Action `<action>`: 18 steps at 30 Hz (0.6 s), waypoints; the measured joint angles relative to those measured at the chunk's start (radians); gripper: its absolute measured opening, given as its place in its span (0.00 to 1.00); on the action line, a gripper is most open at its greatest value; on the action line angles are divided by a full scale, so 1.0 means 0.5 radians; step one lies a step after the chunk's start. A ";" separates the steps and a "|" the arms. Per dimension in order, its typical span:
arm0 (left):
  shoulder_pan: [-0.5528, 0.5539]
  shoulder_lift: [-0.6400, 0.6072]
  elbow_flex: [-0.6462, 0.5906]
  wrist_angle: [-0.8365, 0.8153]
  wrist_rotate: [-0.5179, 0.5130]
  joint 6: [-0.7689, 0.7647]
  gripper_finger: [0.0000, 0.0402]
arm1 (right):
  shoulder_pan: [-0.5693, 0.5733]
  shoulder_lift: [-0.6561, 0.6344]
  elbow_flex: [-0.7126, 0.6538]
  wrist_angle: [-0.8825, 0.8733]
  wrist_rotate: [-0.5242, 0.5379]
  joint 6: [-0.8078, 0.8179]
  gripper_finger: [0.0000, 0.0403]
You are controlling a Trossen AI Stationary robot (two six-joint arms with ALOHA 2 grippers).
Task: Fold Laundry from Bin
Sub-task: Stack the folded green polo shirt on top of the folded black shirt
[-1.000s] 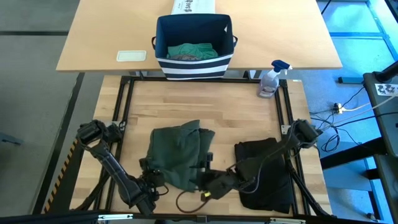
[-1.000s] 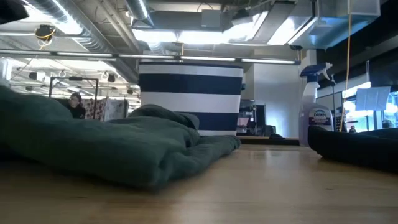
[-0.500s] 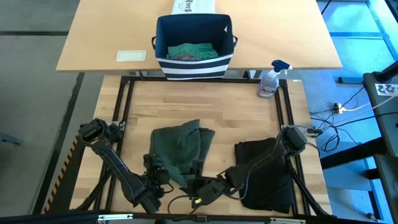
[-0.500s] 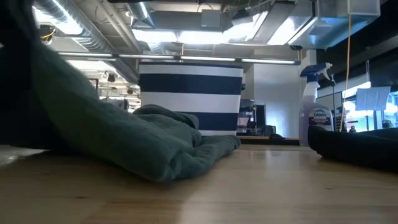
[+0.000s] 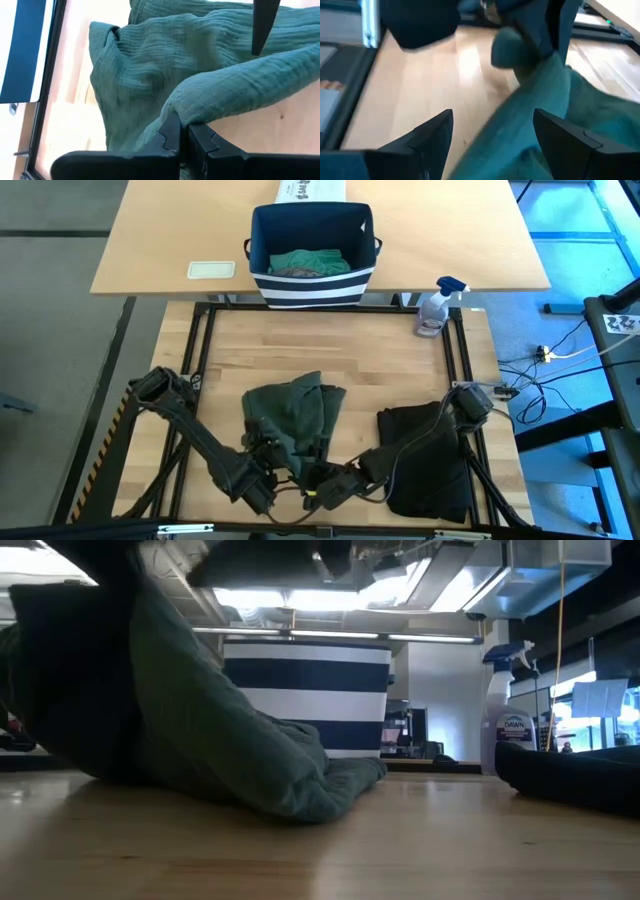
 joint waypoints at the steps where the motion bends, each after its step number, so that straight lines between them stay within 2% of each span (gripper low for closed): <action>1: 0.008 0.001 0.000 -0.004 0.002 0.000 0.00 | 0.000 0.007 -0.001 -0.024 0.000 0.018 0.68; 8: 0.025 0.001 0.000 -0.054 0.006 0.000 0.00 | 0.001 0.070 -0.001 -0.081 0.037 0.248 0.68; 18: 0.049 0.001 0.000 -0.090 0.003 0.000 0.00 | 0.016 0.141 -0.001 -0.109 -0.046 0.428 0.68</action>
